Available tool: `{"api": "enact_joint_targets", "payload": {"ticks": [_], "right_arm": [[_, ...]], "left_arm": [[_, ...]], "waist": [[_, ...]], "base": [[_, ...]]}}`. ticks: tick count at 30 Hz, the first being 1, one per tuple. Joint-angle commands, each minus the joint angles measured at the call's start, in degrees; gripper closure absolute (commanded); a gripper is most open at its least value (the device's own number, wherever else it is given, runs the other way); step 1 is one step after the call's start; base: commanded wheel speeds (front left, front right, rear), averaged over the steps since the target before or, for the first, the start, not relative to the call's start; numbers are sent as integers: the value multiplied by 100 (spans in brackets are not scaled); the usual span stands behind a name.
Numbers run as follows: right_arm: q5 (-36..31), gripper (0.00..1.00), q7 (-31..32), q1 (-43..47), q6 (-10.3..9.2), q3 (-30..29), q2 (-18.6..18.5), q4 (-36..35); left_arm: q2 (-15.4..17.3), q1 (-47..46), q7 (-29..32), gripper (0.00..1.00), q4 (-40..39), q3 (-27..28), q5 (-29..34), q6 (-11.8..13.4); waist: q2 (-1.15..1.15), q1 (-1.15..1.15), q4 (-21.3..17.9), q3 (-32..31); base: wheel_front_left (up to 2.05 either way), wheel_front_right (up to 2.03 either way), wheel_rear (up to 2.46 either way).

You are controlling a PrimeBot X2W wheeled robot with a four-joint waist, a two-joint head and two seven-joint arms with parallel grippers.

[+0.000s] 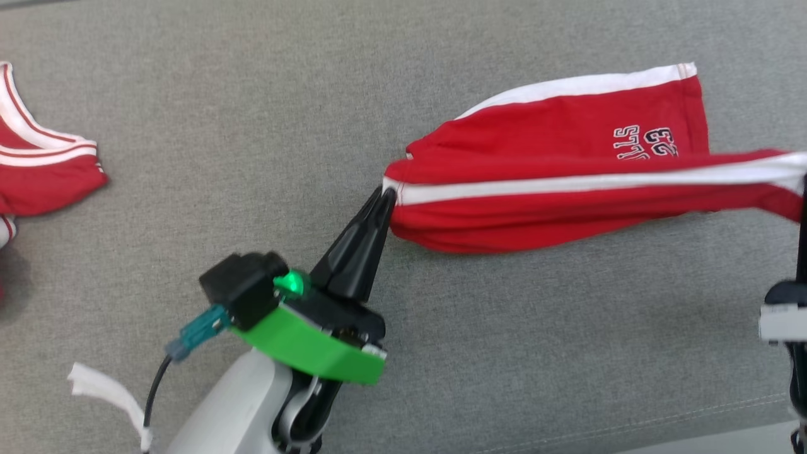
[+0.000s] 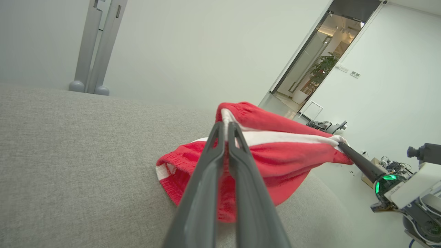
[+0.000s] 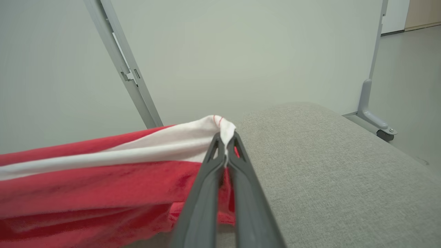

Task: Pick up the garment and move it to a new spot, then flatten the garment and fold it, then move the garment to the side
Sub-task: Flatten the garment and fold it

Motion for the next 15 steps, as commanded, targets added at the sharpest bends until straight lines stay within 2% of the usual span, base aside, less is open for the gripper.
{"api": "enact_joint_targets", "payload": {"ticks": [1,8,15], "right_arm": [[-72,100,-17,-285,-10,-36,-26,132],[-589,100,-18,-1277,-10,-133,-99,609],[-1003,100,-18,-1670,-10,-11,-201,1235]], "left_arm": [[-24,-266,-4,100,128,2,21,12],[-233,-1201,-4,100,742,-140,-133,12],[-295,-1719,-3,100,1335,-416,-226,12]], "waist": [[0,0,50,261],[0,0,76,676],[0,0,114,936]], "base": [[0,0,0],[0,0,0],[0,0,0]]}}
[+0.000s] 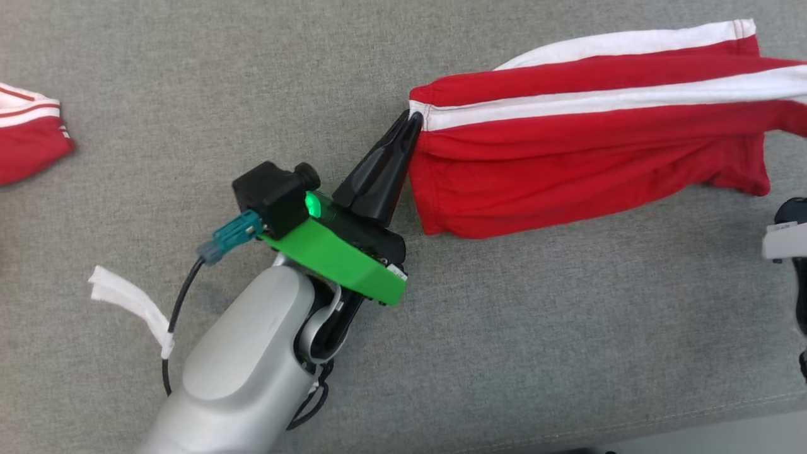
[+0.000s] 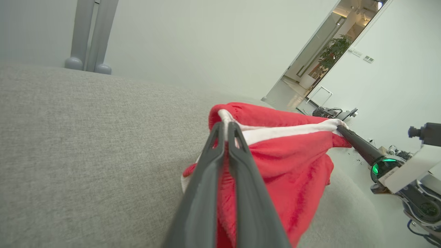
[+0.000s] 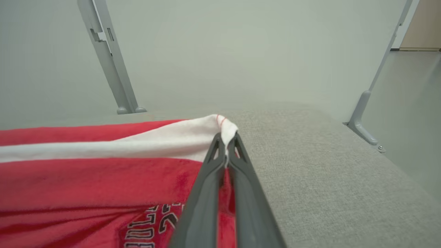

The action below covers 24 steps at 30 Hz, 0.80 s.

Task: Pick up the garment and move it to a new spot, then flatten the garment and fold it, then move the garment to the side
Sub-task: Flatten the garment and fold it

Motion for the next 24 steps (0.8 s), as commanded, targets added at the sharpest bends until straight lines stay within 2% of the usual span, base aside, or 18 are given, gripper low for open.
{"api": "enact_joint_targets", "payload": {"ticks": [1,5,6,8,9,10,12,13,14,19,24], "right_arm": [[-60,100,-17,-85,-9,73,-36,195],[-127,100,-17,-312,-9,240,-86,708],[-104,95,-17,-357,-10,275,-62,805],[-94,55,-18,-459,-9,330,-43,912],[-102,0,-18,-514,-9,328,-30,935],[-129,0,-18,-581,-9,294,3,935],[-180,0,-18,-616,-9,217,79,906],[-192,0,-17,-613,-9,174,117,873],[-212,0,-17,-566,-9,125,156,811],[-249,0,-18,-27,-9,-66,367,425],[24,0,-17,787,-9,-68,619,175]], "left_arm": [[5,-161,-1,100,127,-51,-24,12],[12,-401,-2,100,471,-256,-82,12],[17,-454,-2,100,551,-278,-91,12],[18,-534,-2,100,663,-326,-101,12],[23,-558,-2,100,712,-333,-106,12],[35,-581,-2,97,771,-343,-99,12],[46,-596,-1,54,891,-376,-100,12],[39,-598,-1,16,932,-383,-97,12],[0,-562,0,0,998,-351,-139,12],[-46,-291,1,0,986,-142,197,12],[-110,521,1,0,546,747,1240,93]], "waist": [[0,0,25,115],[0,0,-9,200],[0,0,-24,214],[0,0,-55,228],[0,0,-70,232],[0,0,-89,231],[0,0,-119,199],[0,0,-126,175],[0,0,-130,122],[0,0,-118,-236],[0,0,-81,-782]], "base": [[0,0,0],[0,0,0],[0,0,0],[0,0,0],[0,0,0],[0,0,0],[0,0,0],[0,0,0],[0,0,0],[0,0,0],[0,0,0]]}}
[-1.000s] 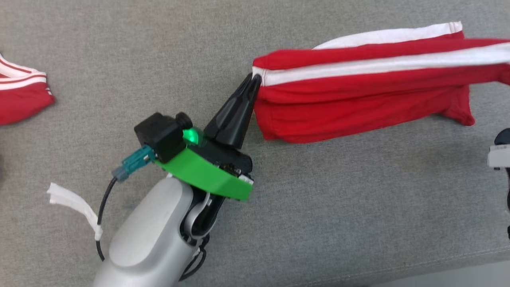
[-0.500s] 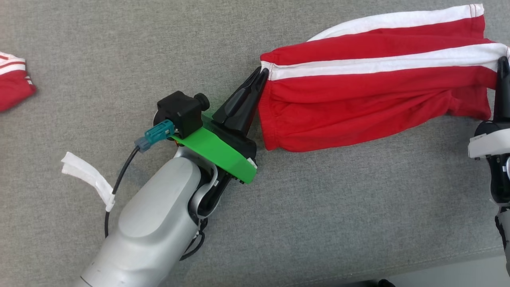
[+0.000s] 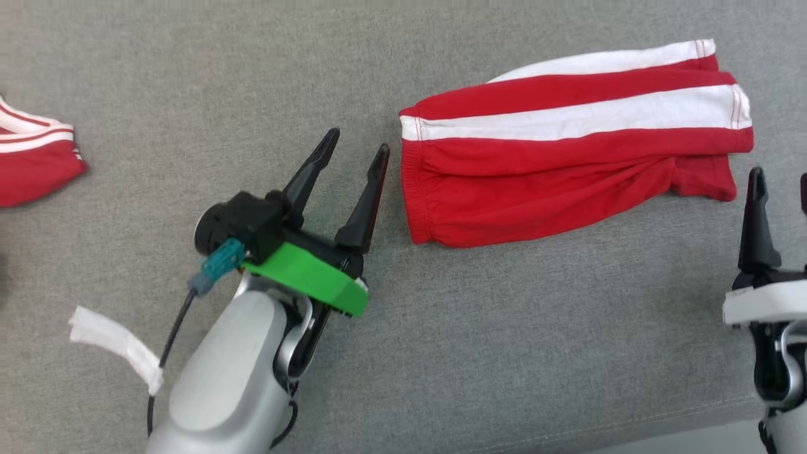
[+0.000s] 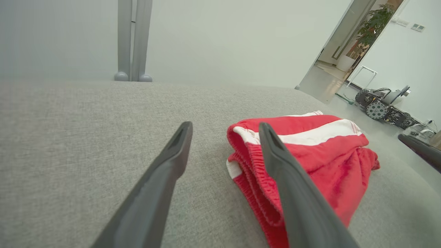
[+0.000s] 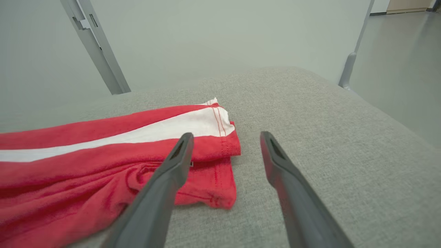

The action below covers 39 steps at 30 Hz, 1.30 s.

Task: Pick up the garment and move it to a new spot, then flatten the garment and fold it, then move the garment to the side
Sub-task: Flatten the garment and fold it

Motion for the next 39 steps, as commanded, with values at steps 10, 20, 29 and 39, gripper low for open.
{"api": "enact_joint_targets", "payload": {"ticks": [10,20,29,39], "right_arm": [[513,0,-18,875,-8,103,-91,376],[461,0,490,-74,-4,-320,-408,1551],[233,0,1492,-1105,-4,-866,-745,2939],[-670,55,1716,-1478,6,-1068,-315,3991]], "left_arm": [[-312,2089,5,0,-1281,1028,1598,473],[-375,2759,5,0,-1969,736,1968,723],[-375,2560,5,0,-2168,452,2006,756],[-375,2421,5,0,-2193,341,2008,746]], "waist": [[0,0,427,-1360],[0,0,1226,-1356],[0,0,1639,-989],[0,0,1605,-809]], "base": [[0,0,0],[0,0,0],[0,0,0],[0,0,0]]}}
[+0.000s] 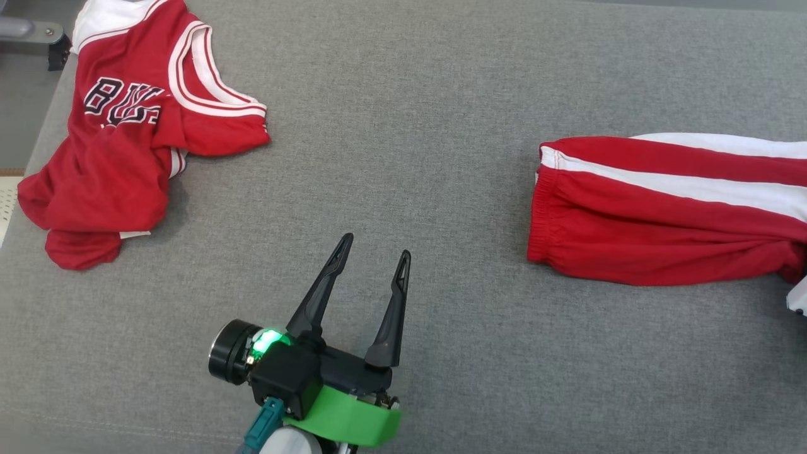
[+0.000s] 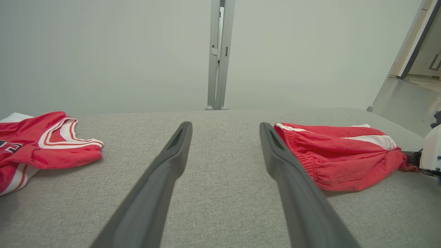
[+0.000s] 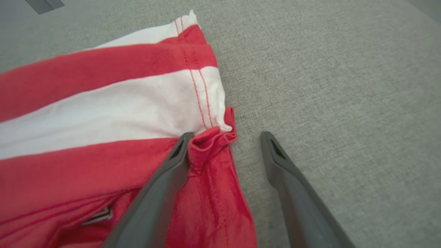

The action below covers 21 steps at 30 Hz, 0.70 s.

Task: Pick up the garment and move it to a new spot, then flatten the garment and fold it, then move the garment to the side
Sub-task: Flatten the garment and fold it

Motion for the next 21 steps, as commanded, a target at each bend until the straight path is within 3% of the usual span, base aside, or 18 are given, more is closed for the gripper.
{"api": "enact_joint_targets", "payload": {"ticks": [1,2,17,21], "right_arm": [[-39,62,64,20,26,145,254,194],[-22,100,27,-3,27,184,276,214],[-455,100,-788,-122,9,523,-732,-199],[-357,100,-925,-35,9,649,-770,-558]], "left_arm": [[5,-120,4,0,8,5,20,-7],[5,-124,4,0,14,6,37,-7],[5,-182,4,0,-5,105,403,-182],[6,-64,4,0,55,150,402,-192]], "waist": [[0,0,-48,22],[0,0,-78,26],[0,0,-537,-5],[0,0,-605,-174]], "base": [[0,0,0],[0,0,0],[0,0,0],[0,0,0]]}}
